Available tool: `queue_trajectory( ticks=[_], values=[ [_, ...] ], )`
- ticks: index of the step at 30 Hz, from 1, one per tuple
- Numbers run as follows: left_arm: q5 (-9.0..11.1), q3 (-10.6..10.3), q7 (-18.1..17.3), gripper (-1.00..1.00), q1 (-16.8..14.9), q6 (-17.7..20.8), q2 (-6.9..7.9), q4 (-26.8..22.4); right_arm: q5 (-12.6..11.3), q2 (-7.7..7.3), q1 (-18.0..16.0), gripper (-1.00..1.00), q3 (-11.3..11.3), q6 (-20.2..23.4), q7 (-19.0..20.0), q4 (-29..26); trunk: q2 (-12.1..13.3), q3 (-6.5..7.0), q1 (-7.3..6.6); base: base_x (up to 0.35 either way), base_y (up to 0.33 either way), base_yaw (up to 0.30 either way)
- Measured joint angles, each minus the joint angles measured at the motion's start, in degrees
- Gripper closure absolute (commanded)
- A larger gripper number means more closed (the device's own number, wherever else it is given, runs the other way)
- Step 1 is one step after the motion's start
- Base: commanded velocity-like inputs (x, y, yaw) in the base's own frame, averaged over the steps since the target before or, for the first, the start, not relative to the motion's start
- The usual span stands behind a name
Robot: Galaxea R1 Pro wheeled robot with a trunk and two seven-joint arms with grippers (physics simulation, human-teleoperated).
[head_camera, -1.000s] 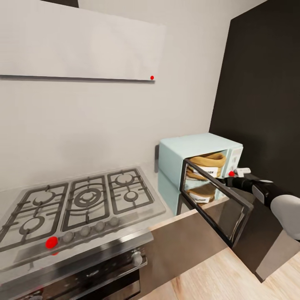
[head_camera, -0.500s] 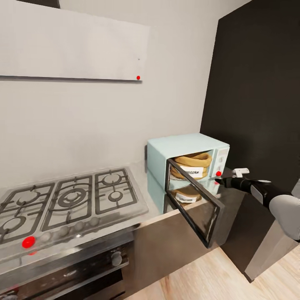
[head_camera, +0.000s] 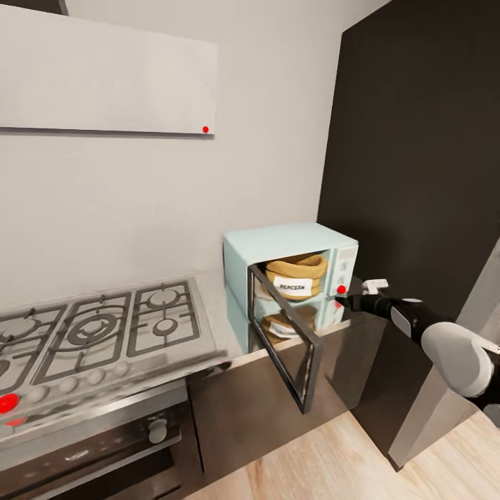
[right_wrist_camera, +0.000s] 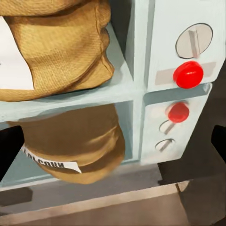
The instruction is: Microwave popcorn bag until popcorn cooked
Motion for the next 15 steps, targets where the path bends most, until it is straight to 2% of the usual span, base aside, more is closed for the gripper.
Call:
queue_trajectory(
  ticks=[4,7,9,13,15],
  values=[
    [0.00,0.00,0.02,-1.00,0.00,-0.01,0.00,0.00,-0.01,1.80,0.01,-1.00,-0.01,0.17,0.12,0.00,0.00,0.00,0.00,0.000,-0.102,0.000],
    [0.00,0.00,0.03,-1.00,-0.01,-0.01,0.00,0.01,0.02,6.09,0.01,-1.00,-0.12,0.16,-0.43,-0.06,0.00,0.00,0.00,0.000,-0.013,0.000],
    [0.00,0.00,0.02,-1.00,0.00,0.01,0.00,0.00,-0.10,7.64,0.01,-1.00,-0.18,-0.11,-1.19,-0.14,0.00,0.00,0.00,0.000,-0.003,0.000],
    [0.00,-0.02,0.02,-1.00,0.00,-0.01,0.00,0.00,-0.03,8.96,0.01,-1.00,-0.19,0.45,-1.47,-0.13,0.00,0.00,0.00,0.000,0.000,0.000],
    [0.00,-0.02,0.03,-1.00,0.00,-0.01,0.00,0.00,-0.02,10.77,0.01,-1.00,-0.22,0.53,-1.49,-0.17,0.00,0.00,0.00,0.000,0.000,0.000]
  ],
)
